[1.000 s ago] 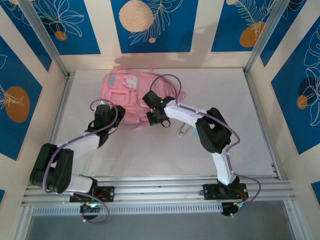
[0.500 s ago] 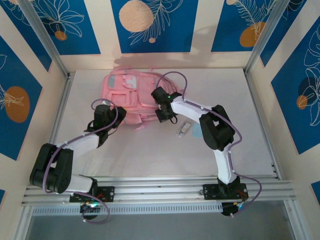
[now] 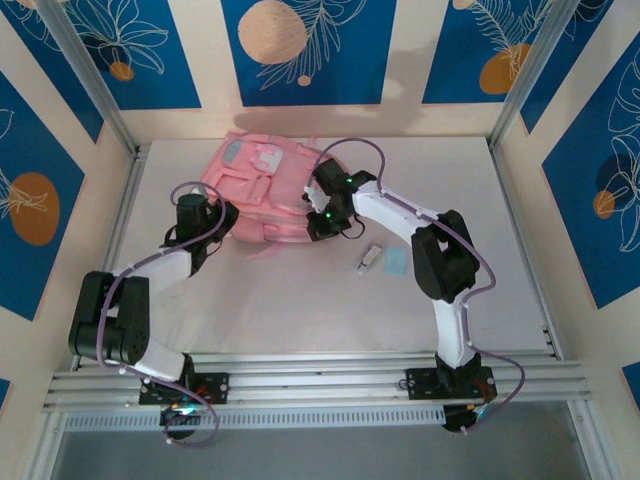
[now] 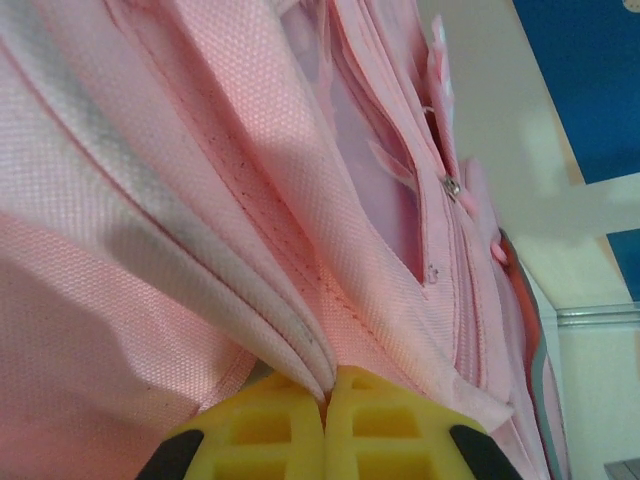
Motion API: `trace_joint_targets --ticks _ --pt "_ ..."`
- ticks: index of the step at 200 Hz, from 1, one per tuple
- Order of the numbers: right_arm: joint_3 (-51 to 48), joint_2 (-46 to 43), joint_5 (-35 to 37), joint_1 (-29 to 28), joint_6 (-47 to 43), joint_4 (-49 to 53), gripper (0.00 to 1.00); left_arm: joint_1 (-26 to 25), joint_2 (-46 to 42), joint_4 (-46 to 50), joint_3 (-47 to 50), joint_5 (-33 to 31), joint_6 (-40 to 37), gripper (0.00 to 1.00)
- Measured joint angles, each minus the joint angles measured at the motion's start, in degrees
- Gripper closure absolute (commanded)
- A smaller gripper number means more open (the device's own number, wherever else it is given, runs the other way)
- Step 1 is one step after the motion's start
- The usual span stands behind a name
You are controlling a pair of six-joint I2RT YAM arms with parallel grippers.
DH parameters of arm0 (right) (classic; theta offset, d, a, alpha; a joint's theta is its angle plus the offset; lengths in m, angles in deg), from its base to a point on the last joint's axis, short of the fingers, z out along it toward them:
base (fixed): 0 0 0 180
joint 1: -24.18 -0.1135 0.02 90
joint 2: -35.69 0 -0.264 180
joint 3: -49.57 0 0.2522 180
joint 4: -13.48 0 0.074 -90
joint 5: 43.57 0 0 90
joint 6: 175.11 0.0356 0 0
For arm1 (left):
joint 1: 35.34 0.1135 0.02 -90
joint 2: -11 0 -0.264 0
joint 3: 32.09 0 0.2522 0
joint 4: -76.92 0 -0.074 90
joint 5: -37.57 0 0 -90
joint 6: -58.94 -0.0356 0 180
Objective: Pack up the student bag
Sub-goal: Unzip the student bag at the top-center of the table.
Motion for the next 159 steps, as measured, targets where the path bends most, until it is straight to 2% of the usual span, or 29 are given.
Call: trace_joint_targets --ticks 20,58,83,95,103,112,119,131,136,159 --pt "0.52 0.02 1.07 0.04 1.49 2.47 1.00 0.00 0.61 0.00 -0.39 0.33 -0.90 1.00" --pt "3.80 1.77 8.94 0.76 3.91 8.55 1.00 0.02 1.46 0.63 -0.72 0.92 -2.05 1.00" --pt "7.78 3.98 10.12 1.33 4.48 11.96 1.00 0.04 2.69 1.33 -2.49 1.55 -3.48 1.00" --pt "9.27 4.68 9.86 1.11 4.46 12.87 1.00 0.31 3.65 2.21 -3.89 1.75 -4.20 0.73" --pt "10.36 5.09 9.18 0.81 4.44 13.62 1.00 0.68 4.24 2.86 -4.98 1.73 -4.68 0.50" --pt "11.43 5.46 8.31 0.37 4.46 14.27 1.00 1.64 4.72 3.76 -6.29 1.64 -5.05 0.32" --pt "12.28 5.79 6.91 0.00 4.50 14.84 1.00 2.56 4.74 4.15 -7.04 1.75 -5.05 0.21" --pt "13.92 6.47 4.17 -0.46 4.92 15.39 1.00 3.54 4.39 4.22 -7.50 2.14 -4.63 0.10" --pt "14.75 6.75 3.10 -0.74 5.09 15.43 1.00 3.65 4.15 4.31 -7.45 2.27 -4.00 0.01" --pt "19.71 9.01 -1.20 -2.54 6.97 15.82 1.00 2.71 -0.55 4.72 -4.04 2.60 -1.38 0.00"
